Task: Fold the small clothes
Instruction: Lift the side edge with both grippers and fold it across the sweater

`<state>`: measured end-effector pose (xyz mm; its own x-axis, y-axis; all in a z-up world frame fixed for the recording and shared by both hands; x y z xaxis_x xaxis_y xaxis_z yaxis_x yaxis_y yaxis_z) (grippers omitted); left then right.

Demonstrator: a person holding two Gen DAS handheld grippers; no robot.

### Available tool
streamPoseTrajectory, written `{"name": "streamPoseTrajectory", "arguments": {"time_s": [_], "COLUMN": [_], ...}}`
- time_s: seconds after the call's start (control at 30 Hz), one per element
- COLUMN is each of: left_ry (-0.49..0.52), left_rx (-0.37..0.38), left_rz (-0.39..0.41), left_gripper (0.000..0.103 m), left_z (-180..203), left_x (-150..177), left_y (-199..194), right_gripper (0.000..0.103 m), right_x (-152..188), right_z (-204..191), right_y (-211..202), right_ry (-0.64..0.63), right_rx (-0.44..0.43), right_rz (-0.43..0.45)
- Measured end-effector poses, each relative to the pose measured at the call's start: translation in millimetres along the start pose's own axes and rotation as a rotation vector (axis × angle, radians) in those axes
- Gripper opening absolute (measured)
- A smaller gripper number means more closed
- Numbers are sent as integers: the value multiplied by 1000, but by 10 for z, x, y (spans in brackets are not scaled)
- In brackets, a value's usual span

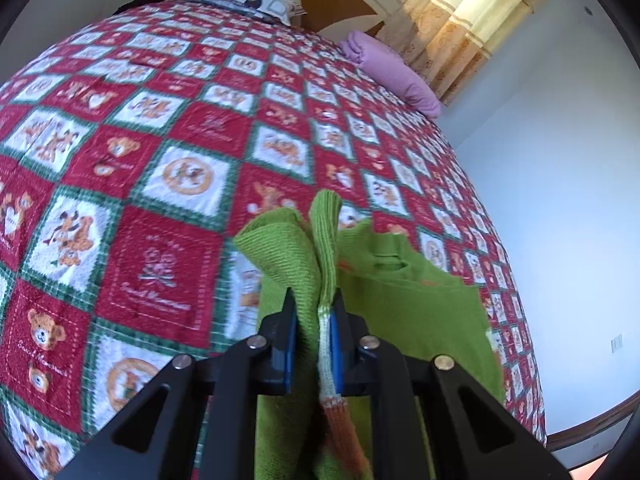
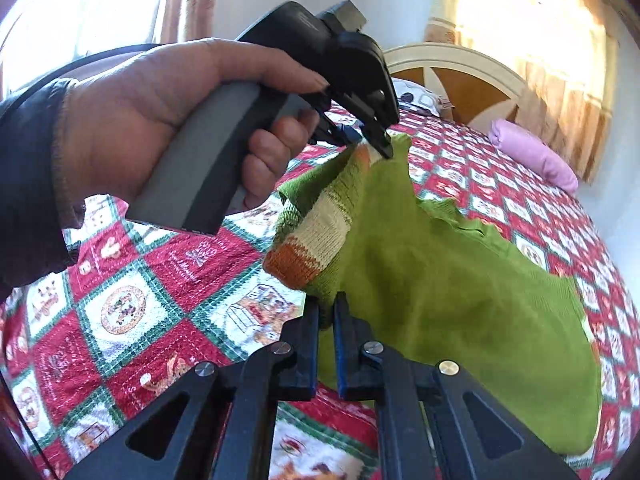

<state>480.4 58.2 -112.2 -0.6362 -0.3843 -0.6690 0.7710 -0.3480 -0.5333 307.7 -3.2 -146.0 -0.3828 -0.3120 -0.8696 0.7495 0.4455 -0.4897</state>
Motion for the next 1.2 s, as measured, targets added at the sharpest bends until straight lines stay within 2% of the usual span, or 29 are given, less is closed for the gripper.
{"name": "streamPoseTrajectory", "arguments": {"time_s": [0.17,0.57,0.73,1.2], "left_ry": [15,61,78,149], "left_rx": [24,56,90,191], "left_rz": [8,1,-18,-99], "left_gripper": [14,14,14,14], "left_z": [317,873,1151,2053], "left_x": [-58,-52,32,434], "left_y": [-30,-11,85,502], "right_gripper": [5,5,5,5], "right_x": [-17,92,168,536], "right_z": [200,726,961,1729], "right_y": [-110,-409,-541,-959], "right_ry": [144,261,301,519], "right_rx": [-50,0,17,75], "right_rz": [14,44,43,21]}}
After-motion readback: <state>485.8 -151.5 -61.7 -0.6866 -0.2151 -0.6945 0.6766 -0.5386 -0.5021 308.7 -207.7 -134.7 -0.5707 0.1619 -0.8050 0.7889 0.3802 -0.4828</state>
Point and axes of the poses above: each gripper's, at about its wrist camera, not at the fingertips, and y roughly the way its jaws point, z to its right, x to its underside, the point moved 7 cm from there along y, roughly the way its jaws point, and after that the axes turned 15 degrees about z, right-handed, at the moved point
